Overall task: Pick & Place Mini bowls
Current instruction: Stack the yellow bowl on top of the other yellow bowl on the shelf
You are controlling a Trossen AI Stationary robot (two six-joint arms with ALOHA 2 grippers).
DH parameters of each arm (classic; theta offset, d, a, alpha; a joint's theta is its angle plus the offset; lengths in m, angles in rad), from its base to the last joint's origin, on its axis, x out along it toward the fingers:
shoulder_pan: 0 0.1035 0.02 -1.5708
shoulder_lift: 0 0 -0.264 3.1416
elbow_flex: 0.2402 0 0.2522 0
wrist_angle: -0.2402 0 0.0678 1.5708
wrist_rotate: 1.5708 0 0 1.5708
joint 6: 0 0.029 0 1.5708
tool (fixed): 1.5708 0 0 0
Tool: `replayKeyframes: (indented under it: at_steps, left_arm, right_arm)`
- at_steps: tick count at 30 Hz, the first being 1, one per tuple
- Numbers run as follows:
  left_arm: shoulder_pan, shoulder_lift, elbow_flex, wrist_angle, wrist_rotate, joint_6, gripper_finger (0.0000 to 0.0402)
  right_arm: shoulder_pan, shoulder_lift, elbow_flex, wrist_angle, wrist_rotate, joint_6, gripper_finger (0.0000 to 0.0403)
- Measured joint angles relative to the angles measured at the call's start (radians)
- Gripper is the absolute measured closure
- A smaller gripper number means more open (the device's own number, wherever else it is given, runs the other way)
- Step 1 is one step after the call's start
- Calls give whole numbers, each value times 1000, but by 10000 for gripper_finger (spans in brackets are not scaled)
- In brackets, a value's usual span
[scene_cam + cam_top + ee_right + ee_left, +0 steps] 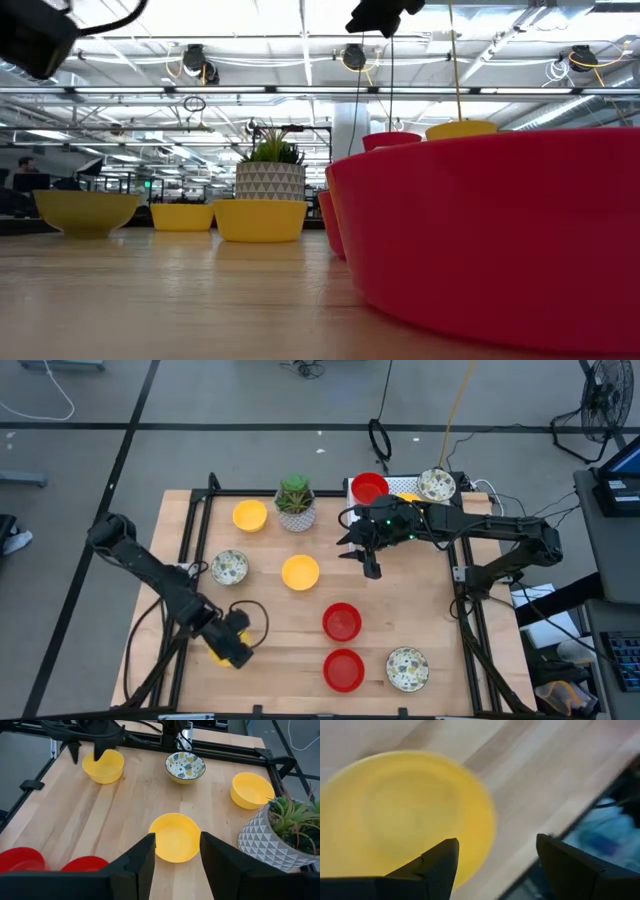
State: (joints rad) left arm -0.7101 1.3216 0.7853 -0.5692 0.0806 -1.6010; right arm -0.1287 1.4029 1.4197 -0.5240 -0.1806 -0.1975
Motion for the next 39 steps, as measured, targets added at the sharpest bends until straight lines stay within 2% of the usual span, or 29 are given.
replayKeyframes:
  at_steps: [13,15,22,28,30,33,39]
  left_arm:
    - [-108,21,0,-29,-46,180,131]
    - [-120,48,0,-24,-22,200,131]
    - [-158,195,-1,14,164,336,131]
    - [-159,257,1,14,188,441,134]
    - [-152,259,2,11,188,465,148]
    - [-140,258,1,13,186,501,192]
    - [-108,252,1,19,177,558,335]
  right_arm:
    - [0,0,0,0,0,0,261]
    - [0,0,0,-1,0,0,261]
    - [0,0,0,-2,0,-1,261]
    - [0,0,0,-2,0,-1,261]
    - [0,0,0,-1,0,-1,261]
    - [0,0,0,1,0,-1,261]
    - [0,-1,-29,44,0,-1,261]
